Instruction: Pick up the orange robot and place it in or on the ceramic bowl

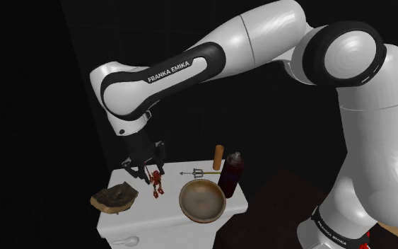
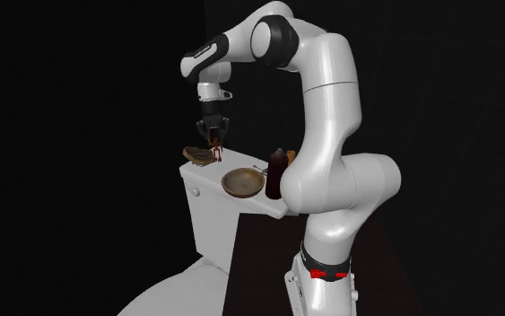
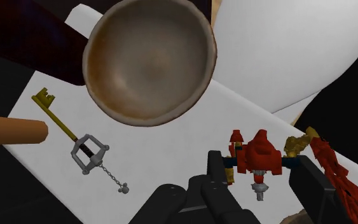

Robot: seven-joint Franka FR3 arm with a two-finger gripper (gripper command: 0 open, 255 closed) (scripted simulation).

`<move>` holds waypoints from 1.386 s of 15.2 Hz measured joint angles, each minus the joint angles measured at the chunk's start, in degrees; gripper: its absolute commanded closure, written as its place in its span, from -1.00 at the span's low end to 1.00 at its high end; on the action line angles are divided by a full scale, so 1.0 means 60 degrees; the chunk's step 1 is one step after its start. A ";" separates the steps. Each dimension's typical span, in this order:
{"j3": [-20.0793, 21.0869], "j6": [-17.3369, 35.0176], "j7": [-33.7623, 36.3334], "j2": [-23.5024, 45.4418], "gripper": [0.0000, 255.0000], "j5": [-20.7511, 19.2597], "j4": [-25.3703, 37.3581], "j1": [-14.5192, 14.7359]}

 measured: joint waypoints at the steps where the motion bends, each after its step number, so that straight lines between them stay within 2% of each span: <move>1: 0.0009 -0.0110 -0.0001 -0.0046 1.00 0.0016 0.0066 -0.0004; 9: 0.0078 -0.0953 0.0008 -0.0391 1.00 0.0137 0.0587 -0.0023; 12: 0.0112 -0.0616 -0.0234 -0.1250 1.00 0.0351 -0.0585 -0.0337; 17: 0.0134 0.0055 -0.0884 -0.3273 1.00 0.0916 -0.3186 -0.0899; 21: 0.0045 0.0380 -0.1470 -0.4846 1.00 0.1368 -0.5011 -0.1167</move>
